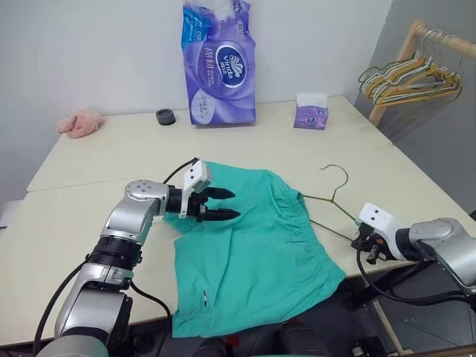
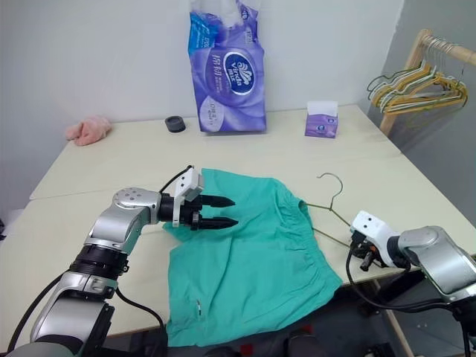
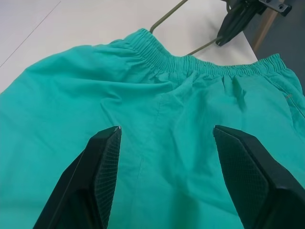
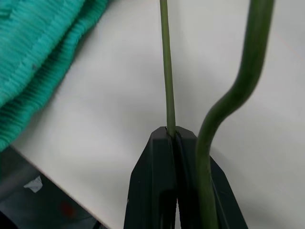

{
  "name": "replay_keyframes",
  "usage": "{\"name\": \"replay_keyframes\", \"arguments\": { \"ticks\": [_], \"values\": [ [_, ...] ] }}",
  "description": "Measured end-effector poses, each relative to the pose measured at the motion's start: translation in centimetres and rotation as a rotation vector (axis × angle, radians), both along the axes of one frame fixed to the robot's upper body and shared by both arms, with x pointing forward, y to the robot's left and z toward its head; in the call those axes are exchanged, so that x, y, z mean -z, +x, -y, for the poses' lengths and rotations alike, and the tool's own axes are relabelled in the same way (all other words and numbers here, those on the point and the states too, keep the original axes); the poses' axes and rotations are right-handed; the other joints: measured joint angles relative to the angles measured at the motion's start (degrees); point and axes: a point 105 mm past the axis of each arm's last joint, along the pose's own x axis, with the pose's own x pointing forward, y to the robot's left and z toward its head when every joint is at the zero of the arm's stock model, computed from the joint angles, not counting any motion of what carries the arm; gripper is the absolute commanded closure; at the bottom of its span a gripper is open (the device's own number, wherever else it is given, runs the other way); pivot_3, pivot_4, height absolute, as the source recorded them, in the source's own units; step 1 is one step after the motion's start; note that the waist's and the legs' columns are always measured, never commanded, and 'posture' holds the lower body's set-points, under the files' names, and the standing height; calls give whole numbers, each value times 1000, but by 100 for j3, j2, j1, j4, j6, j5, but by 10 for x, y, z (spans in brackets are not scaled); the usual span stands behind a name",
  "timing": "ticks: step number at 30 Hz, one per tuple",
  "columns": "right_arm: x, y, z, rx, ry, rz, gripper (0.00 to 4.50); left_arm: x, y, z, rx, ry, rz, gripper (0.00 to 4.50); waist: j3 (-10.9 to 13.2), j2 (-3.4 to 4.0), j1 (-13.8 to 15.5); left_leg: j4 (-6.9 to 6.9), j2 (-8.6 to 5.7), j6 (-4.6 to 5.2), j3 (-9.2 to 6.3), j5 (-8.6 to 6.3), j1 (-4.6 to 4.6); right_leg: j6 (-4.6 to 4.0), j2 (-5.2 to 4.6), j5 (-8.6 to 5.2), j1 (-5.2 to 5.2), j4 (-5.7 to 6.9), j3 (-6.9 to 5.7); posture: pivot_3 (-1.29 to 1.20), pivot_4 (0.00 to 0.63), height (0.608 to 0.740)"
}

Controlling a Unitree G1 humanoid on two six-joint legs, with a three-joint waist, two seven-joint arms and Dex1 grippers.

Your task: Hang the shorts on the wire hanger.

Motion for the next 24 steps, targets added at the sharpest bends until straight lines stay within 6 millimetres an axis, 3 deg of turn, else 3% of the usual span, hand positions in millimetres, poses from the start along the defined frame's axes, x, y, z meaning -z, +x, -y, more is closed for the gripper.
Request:
{"name": "replay_keyframes", "arguments": {
  "ticks": [6,11,16,21,24],
  "values": [
    [-1,5,-31,2,127,-17,4500,-1,1,0,-10,-5,5,1255,0,1,-13,0,0,-1,-3,0,0,-1,0,0,-1,4,0,-226,34,740],
    [-8,11,-36,14,132,16,4500,-4,4,-1,-34,-24,11,1255,0,1,7,1,-1,-1,-4,0,-3,-1,-2,0,-3,3,-2,-226,34,740],
    [-28,14,-44,-19,135,82,4500,-44,28,6,-114,-141,102,33,0,0,8,6,-2,-1,-8,-1,-8,0,-3,1,-4,4,-7,-230,30,740],
    [-43,13,-56,-82,121,154,4500,-92,42,10,-110,-187,239,33,-2,2,-9,3,-2,-4,-9,-2,-7,0,-2,0,-4,3,-9,-235,24,740],
    [-44,10,-64,-135,96,173,4500,-93,34,12,10,-94,281,33,-4,6,-47,-2,-2,-5,-9,-2,-4,0,-2,0,-6,4,-8,-238,22,740]
  ]
}}
